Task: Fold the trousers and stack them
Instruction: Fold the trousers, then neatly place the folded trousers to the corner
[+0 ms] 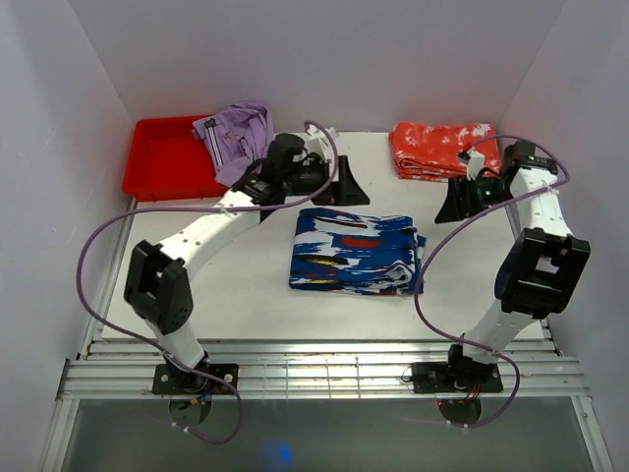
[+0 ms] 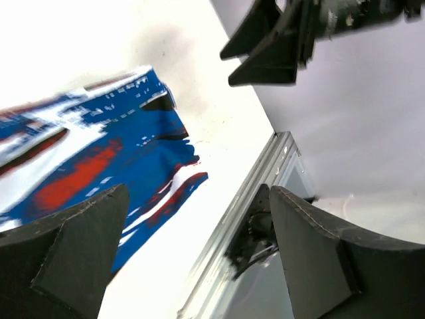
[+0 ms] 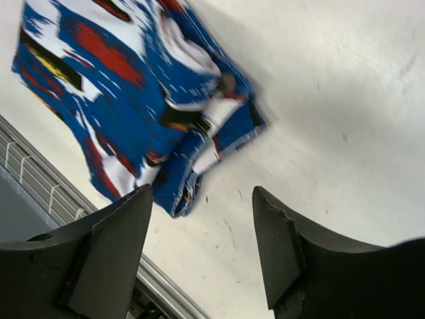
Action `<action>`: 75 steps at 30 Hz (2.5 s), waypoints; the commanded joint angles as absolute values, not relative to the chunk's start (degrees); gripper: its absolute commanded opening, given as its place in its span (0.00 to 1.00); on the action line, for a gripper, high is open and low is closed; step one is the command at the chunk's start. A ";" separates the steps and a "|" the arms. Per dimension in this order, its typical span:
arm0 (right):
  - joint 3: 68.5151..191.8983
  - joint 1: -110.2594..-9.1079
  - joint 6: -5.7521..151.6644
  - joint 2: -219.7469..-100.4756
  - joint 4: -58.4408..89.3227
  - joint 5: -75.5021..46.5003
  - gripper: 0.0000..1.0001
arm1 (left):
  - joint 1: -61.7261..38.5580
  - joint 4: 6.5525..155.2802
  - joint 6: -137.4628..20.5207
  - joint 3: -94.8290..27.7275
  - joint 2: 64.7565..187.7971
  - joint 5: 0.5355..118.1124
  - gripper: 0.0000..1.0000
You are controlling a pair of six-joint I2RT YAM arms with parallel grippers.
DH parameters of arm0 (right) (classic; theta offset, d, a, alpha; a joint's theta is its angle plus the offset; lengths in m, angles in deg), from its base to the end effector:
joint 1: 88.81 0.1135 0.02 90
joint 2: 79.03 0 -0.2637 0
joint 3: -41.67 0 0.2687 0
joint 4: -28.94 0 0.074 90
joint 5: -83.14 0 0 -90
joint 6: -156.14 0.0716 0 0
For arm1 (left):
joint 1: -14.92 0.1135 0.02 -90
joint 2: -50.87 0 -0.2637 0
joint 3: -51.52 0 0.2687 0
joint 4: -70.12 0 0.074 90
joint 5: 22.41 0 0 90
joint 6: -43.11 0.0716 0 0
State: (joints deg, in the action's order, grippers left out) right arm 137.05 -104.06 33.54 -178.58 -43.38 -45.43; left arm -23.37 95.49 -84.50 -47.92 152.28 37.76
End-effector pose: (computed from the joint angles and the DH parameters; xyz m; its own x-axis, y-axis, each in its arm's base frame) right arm 0.3611 -0.0522 0.2276 -0.8254 -0.2116 -0.5234 -0.4505 0.8055 0.3848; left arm 0.3402 -0.3140 0.3002 -0.8253 -0.0230 -0.5643 0.4806 0.4962 -0.7231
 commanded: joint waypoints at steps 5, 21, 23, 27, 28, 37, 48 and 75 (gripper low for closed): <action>149.50 -89.79 39.84 -178.96 -46.90 -55.71 0.70 | -8.48 101.04 -68.60 -41.55 143.51 14.51 0.98; 122.63 -83.71 33.19 -180.81 -39.16 -44.75 0.75 | -8.38 74.67 -83.10 -16.68 147.89 15.80 0.85; 120.59 -83.97 30.11 -180.89 -38.55 -42.30 0.74 | -8.29 75.20 -82.93 -15.61 149.39 17.39 0.83; 116.89 -84.50 26.77 -180.72 -34.16 -35.45 0.73 | -8.03 77.04 -82.92 -14.82 153.17 20.65 0.81; 116.89 -84.42 26.77 -180.63 -33.19 -34.29 0.73 | -8.02 77.30 -82.93 -15.08 153.35 20.74 0.81; 127.34 -85.56 25.88 -171.15 -33.00 -34.10 0.66 | -17.04 93.11 -50.82 -27.46 139.04 24.84 0.85; 117.52 -109.01 40.30 -161.82 -36.26 -51.68 0.86 | -38.78 84.62 -4.37 -18.25 135.76 51.23 0.85; 96.41 -120.98 67.81 -135.91 3.10 -50.22 0.90 | -49.16 75.64 -4.44 -28.09 163.63 52.64 0.59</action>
State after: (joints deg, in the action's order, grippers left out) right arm 98.43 -120.71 61.69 -143.06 -11.30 -54.04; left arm -49.01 75.93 -5.70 -29.26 163.40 53.45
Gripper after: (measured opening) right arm 0.903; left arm 0.596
